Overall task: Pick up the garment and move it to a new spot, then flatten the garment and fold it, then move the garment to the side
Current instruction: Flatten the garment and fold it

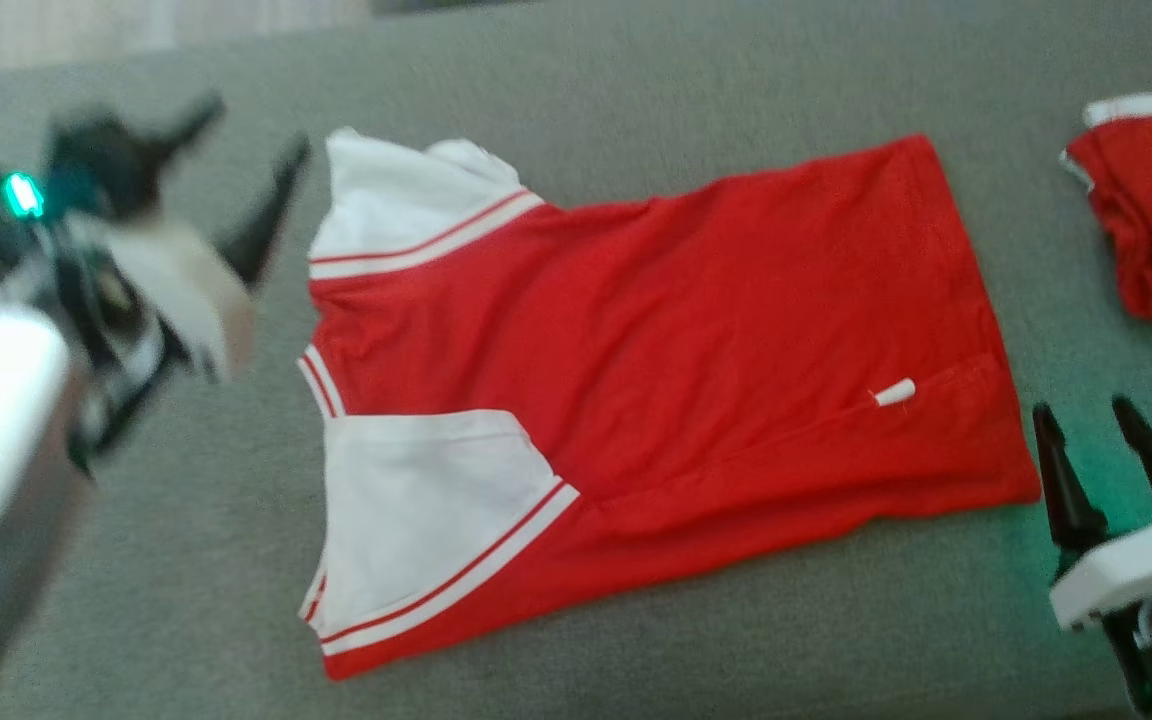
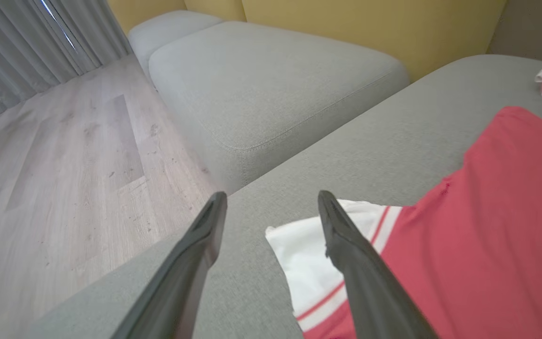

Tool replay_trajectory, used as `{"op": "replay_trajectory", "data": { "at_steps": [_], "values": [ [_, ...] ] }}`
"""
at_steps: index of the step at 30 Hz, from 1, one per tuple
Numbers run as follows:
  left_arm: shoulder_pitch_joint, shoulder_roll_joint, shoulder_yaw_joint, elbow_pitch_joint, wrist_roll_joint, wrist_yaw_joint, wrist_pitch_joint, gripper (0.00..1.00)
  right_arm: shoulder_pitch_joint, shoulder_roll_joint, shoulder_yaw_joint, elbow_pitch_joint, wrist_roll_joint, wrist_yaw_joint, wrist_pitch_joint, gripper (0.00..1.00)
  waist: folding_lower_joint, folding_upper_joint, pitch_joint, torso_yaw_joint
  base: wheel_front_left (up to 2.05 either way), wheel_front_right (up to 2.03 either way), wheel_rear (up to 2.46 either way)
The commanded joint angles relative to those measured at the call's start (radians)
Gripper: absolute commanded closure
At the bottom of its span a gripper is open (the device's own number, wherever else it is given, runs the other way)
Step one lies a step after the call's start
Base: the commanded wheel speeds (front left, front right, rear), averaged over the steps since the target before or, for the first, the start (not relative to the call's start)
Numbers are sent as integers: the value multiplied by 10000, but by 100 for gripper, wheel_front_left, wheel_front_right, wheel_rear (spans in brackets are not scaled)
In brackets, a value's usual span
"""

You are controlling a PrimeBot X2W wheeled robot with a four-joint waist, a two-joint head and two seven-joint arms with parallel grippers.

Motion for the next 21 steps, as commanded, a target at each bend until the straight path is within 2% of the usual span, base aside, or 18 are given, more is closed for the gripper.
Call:
{"op": "replay_trajectory", "data": {
  "at_steps": [1,4,9,13,21],
  "values": [
    [-729,397,524,-83,-49,-60,127,0,-281,-232,158,-360,-99,65,10,0,-2,0,568,-331,0,0,0],
    [-2034,343,262,883,-246,-312,795,0,-555,-195,214,-468,-122,65,-46,0,-2,0,1076,-549,0,0,0],
    [-3485,195,-231,2474,-811,-447,1579,0,-843,-89,279,-414,-154,65,-160,0,-2,0,1632,-803,0,0,0],
    [-4152,257,-778,3365,-1118,-464,1808,0,-1041,-37,301,-330,-177,65,-256,0,-2,0,1900,-1012,0,0,0],
    [-4898,708,-2360,4277,-1675,-468,2082,0,-1352,120,406,-141,-206,65,-455,0,-2,0,2204,-1343,0,0,0]
  ]
}}
